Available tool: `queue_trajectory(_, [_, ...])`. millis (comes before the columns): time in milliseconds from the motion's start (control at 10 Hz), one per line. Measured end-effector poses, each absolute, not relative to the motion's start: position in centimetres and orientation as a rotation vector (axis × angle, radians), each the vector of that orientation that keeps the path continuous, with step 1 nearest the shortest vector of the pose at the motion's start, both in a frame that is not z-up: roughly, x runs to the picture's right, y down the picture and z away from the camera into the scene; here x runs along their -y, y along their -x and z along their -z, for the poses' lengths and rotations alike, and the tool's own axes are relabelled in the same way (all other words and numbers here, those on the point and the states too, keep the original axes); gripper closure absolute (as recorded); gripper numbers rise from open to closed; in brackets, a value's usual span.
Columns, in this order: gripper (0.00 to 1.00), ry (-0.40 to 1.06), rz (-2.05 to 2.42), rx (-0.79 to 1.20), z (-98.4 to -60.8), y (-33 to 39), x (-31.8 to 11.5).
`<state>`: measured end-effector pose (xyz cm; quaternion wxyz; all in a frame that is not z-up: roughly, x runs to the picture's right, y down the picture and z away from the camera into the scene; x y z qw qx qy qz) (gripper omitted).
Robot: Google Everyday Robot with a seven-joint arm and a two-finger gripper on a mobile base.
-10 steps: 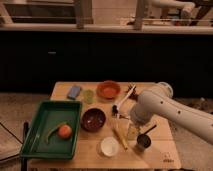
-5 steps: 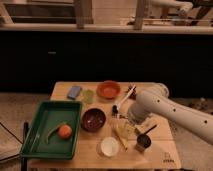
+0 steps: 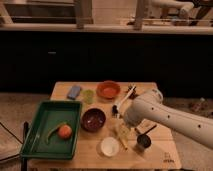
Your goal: Place banana in red bowl
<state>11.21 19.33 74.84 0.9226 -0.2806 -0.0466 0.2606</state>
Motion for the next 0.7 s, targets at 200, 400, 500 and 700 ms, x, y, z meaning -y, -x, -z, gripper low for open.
queue_trajectory(200, [0.20, 0.545, -0.578, 0.075, -75.9, -11.3, -20.0])
queue_trajectory(400, [0.20, 0.522, -0.615, 0.053, -76.8, -11.2, -20.7])
queue_trajectory(500, [0.20, 0.515, -0.632, 0.039, -77.5, -11.1, -21.2])
queue_trajectory(700, [0.20, 0.517, -0.647, 0.020, -78.6, -10.9, -22.1])
